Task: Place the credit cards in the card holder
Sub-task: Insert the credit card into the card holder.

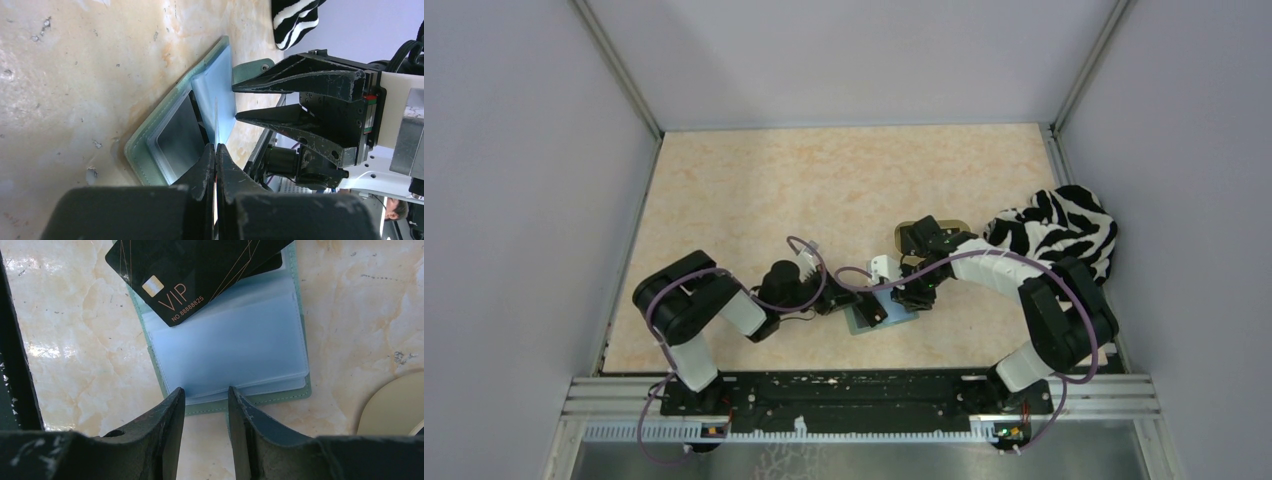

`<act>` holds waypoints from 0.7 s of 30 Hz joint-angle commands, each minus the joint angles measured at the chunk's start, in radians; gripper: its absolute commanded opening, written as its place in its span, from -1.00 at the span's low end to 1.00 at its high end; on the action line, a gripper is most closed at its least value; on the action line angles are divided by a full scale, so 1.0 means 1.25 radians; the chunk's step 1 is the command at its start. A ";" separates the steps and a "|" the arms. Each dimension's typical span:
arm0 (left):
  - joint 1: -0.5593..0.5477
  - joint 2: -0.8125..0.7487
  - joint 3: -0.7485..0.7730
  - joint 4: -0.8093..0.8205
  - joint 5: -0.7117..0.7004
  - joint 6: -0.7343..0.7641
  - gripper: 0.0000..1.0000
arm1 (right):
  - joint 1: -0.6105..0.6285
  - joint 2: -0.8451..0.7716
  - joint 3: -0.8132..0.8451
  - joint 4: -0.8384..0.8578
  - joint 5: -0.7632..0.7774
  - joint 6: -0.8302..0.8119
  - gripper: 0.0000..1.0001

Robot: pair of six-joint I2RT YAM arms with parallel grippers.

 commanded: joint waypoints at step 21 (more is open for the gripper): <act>-0.014 0.084 0.061 -0.019 0.056 -0.048 -1.00 | 0.015 0.018 0.022 -0.003 0.016 0.001 -0.25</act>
